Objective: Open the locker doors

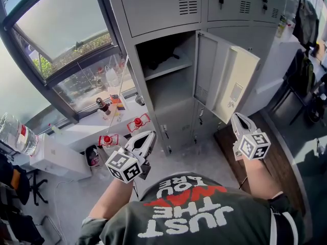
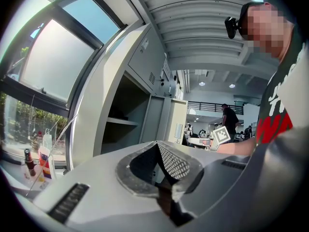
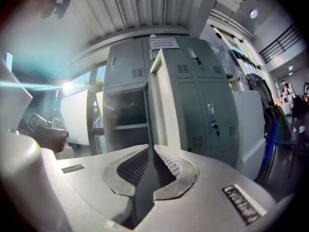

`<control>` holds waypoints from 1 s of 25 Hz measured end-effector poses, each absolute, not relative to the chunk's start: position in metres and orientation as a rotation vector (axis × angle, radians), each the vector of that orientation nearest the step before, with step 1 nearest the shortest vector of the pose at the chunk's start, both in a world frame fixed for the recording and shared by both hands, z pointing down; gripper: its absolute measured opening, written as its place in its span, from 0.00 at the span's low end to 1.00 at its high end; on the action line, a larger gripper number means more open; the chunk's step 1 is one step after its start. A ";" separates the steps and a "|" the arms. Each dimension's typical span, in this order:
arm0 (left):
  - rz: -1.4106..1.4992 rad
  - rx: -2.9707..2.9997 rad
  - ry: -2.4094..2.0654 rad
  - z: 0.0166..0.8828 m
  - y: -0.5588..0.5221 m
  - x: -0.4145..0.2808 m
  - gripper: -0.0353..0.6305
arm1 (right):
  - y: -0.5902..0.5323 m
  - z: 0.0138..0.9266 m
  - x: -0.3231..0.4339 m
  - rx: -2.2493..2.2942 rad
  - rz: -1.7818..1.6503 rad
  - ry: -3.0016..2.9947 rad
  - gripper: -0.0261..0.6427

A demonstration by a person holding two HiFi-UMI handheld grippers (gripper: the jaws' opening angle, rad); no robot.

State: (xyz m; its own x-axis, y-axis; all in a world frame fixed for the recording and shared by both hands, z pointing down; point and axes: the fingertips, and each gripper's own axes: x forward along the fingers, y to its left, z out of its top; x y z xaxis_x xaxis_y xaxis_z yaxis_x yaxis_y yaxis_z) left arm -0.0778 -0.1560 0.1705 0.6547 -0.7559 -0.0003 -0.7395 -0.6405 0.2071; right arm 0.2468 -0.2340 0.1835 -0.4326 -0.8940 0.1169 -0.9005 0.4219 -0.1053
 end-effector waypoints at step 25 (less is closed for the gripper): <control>-0.160 2.594 -1.397 0.176 -0.125 -0.122 0.05 | -0.216 0.195 0.027 0.982 0.121 -2.810 0.12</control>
State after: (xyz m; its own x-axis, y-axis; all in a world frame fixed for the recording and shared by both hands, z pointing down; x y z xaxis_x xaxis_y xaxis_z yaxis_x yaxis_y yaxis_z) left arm -0.1220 -0.1246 0.1760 0.5498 -0.8353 -0.0044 -0.8147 -0.5374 0.2177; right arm 0.0273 -0.2156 0.1945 -0.7711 -0.6110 0.1791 -0.6241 0.7810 -0.0226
